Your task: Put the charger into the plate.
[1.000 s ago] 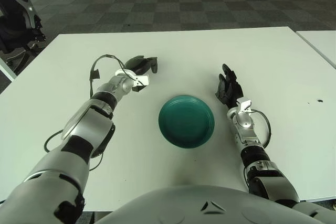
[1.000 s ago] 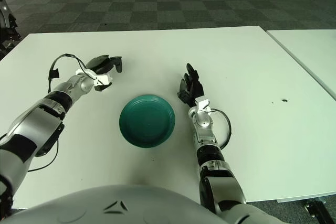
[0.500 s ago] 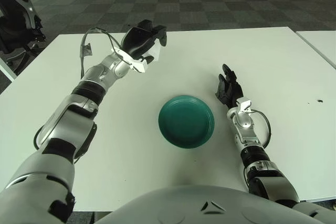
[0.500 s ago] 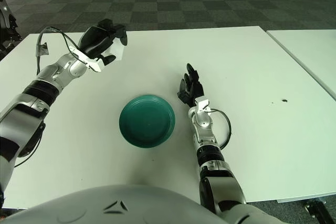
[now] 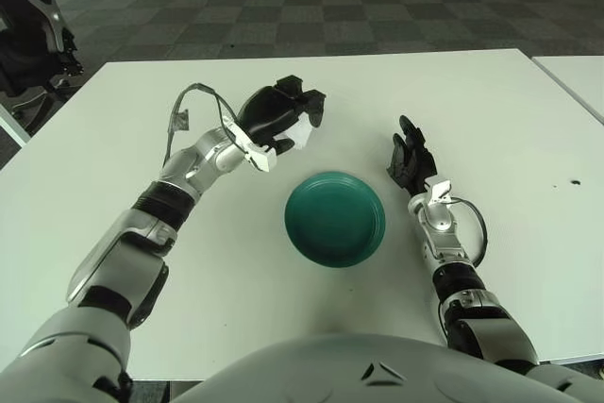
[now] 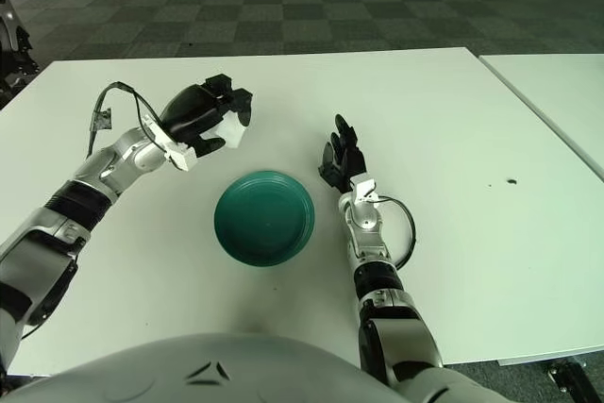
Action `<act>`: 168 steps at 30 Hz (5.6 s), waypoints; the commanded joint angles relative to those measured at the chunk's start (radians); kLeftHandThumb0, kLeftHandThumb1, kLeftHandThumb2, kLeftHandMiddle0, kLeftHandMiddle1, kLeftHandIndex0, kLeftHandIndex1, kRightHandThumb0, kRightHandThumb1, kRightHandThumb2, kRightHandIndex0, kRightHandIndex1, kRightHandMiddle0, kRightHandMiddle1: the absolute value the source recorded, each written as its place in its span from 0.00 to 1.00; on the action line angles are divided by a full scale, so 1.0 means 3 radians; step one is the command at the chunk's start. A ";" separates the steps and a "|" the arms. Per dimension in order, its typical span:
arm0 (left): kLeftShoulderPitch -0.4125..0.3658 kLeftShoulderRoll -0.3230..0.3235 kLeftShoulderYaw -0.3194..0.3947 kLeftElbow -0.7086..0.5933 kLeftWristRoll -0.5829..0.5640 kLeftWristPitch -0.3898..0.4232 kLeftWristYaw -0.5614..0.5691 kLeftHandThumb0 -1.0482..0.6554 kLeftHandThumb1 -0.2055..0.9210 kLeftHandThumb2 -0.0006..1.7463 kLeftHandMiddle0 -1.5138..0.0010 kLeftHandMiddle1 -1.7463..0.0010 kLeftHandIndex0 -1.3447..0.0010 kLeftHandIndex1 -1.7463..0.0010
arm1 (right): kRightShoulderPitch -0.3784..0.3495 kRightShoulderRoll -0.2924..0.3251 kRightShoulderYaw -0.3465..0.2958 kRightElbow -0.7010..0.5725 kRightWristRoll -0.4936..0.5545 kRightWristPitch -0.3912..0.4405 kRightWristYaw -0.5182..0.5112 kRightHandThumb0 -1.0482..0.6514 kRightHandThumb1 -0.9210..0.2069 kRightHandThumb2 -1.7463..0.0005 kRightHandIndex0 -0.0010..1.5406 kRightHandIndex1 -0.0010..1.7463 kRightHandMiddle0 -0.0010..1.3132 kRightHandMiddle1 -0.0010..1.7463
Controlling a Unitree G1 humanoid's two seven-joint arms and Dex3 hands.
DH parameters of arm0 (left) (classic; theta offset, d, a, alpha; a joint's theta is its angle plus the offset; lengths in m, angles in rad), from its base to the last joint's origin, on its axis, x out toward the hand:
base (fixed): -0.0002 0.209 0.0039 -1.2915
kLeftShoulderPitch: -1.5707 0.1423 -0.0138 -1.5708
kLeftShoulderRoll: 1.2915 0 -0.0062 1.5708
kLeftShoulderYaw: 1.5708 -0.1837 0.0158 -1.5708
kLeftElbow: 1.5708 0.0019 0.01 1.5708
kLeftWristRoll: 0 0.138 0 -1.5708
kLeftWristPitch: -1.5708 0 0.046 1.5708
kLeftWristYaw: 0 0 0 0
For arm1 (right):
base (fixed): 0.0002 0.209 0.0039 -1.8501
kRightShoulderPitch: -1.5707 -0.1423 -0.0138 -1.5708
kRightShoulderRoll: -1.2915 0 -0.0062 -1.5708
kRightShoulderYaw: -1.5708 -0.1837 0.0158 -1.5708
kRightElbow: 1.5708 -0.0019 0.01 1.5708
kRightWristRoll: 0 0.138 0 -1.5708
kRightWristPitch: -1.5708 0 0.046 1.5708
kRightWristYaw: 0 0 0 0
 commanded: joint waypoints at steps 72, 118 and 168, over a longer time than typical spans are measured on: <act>0.0363 -0.0193 -0.0204 -0.0842 -0.0417 -0.0682 -0.1541 0.61 0.30 0.88 0.50 0.02 0.61 0.00 | 0.0512 0.0086 0.0188 0.0501 -0.0362 0.0037 -0.0429 0.10 0.00 0.47 0.13 0.00 0.00 0.03; 0.0478 0.0024 -0.0314 -0.1456 -0.0250 -0.0172 -0.2413 0.00 1.00 0.47 1.00 1.00 1.00 1.00 | 0.0203 0.0462 -0.0112 0.0982 -0.0077 -0.0264 -0.0601 0.15 0.00 0.39 0.08 0.00 0.00 0.06; 0.1821 -0.1900 0.1024 -0.1603 -0.2235 0.0772 -0.0320 0.02 1.00 0.45 1.00 1.00 1.00 1.00 | 0.0440 0.0122 -0.0162 0.0713 0.0120 0.0403 0.0231 0.08 0.00 0.48 0.15 0.02 0.00 0.22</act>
